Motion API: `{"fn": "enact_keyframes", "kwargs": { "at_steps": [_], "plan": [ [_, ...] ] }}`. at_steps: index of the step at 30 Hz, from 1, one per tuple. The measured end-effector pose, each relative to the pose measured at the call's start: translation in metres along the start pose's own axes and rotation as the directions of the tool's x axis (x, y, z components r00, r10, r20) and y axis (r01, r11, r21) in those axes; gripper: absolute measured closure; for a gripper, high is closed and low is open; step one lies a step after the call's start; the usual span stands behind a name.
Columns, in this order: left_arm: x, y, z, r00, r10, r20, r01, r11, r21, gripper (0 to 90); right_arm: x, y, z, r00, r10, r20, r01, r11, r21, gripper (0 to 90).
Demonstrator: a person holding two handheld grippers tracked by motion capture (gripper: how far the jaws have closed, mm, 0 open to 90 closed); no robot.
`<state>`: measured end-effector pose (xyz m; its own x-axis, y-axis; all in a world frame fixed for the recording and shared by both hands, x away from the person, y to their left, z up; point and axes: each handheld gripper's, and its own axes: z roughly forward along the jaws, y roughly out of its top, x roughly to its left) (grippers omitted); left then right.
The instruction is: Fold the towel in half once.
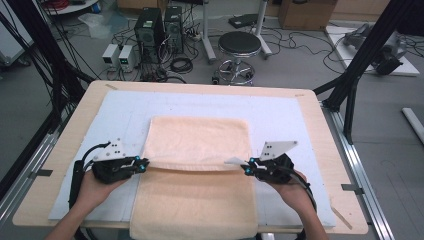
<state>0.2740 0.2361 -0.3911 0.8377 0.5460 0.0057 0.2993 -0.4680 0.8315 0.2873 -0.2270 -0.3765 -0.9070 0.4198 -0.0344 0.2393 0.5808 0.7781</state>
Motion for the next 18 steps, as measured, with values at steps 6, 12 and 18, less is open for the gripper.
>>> {"fn": "enact_keyframes", "kwargs": {
  "at_steps": [6,12,18],
  "plan": [
    [-0.033,-0.010,-0.020,0.9991,0.033,0.028,-0.033,0.9995,0.003,84.0,0.033,-0.013,-0.013,0.9994,-0.026,-0.022,0.026,1.000,-0.002,84.0],
    [-0.065,-0.022,-0.040,0.9974,0.057,0.043,-0.058,0.9981,0.020,84.2,0.068,-0.018,-0.029,0.9955,-0.074,-0.059,0.074,0.997,-0.004,84.0],
    [-0.092,-0.039,-0.054,0.9945,0.055,0.089,-0.057,0.9981,0.023,82.1,0.096,-0.029,-0.037,0.9876,-0.092,-0.127,0.093,0.996,0.004,77.4]
  ]
}}
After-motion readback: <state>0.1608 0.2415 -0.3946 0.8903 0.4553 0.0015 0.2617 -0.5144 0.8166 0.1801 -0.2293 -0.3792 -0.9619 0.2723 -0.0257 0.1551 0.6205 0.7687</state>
